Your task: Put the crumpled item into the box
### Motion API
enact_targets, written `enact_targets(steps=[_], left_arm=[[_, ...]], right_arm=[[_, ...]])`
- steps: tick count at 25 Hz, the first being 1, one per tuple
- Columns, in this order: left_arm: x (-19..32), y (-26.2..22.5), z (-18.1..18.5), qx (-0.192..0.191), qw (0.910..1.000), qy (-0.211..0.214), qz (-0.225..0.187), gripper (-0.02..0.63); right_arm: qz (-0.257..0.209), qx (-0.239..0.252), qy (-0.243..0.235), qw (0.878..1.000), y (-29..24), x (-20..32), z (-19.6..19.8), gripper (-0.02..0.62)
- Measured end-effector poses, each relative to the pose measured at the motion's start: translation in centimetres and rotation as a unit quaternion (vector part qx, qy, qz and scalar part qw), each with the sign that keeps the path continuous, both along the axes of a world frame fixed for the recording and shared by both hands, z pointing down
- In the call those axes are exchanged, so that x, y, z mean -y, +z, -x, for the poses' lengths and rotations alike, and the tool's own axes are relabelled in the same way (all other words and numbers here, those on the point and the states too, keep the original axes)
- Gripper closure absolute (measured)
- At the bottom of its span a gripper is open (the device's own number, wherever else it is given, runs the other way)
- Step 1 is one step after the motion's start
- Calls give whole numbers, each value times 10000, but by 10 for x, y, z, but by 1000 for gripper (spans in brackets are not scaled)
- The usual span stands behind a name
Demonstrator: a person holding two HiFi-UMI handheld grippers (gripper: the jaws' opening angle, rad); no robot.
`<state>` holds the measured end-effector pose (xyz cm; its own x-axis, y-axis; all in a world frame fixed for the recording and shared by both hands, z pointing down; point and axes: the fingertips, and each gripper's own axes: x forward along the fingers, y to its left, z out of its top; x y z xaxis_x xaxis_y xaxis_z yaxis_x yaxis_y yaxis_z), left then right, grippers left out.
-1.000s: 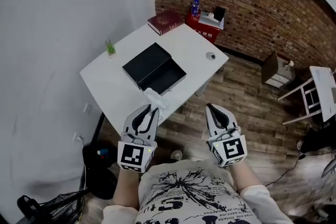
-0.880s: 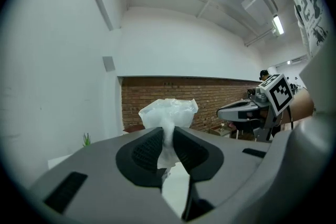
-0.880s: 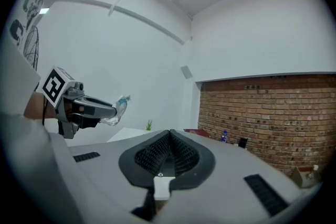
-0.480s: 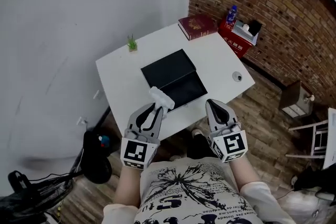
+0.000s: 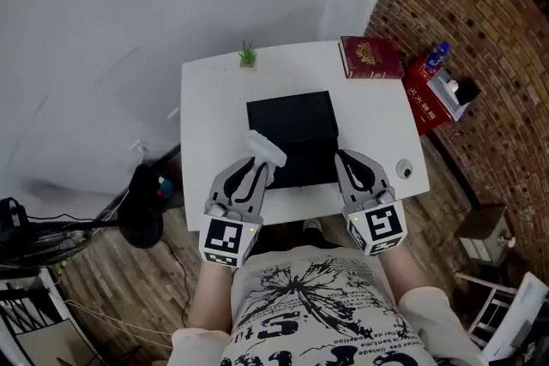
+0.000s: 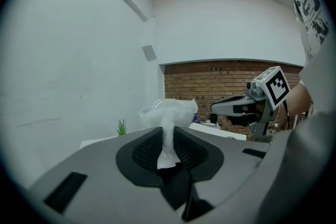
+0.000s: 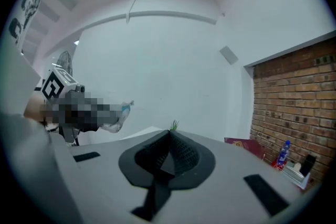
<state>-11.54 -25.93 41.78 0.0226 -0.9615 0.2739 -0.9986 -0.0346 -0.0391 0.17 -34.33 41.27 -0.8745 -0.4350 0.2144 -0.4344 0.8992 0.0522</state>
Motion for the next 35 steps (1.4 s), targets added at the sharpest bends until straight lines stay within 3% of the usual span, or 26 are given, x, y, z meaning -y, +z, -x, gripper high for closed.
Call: enact_targets(steps=[7,16,24,31,35], left_arm=[[29,43,-19,86,9975,-306,626,528],[64,127,-36,274,9854,246,1661,526],[85,186,-57,724,9589,1147,2491,526],[92,220,-67,790,9322,1665,3114,525],[97,235,-70,705,9213,1784,3383,524]], right_arm=[[247,-129,-663,9974,28,34,-2,581],[511,-349,-997,9931,74,61,8,581],[725,-523,-1093,9900,101,79,6,581],[845,-571,-1075,9890,112,88,3,581],[910,-611,-1055,9884,118,90,-1,581]])
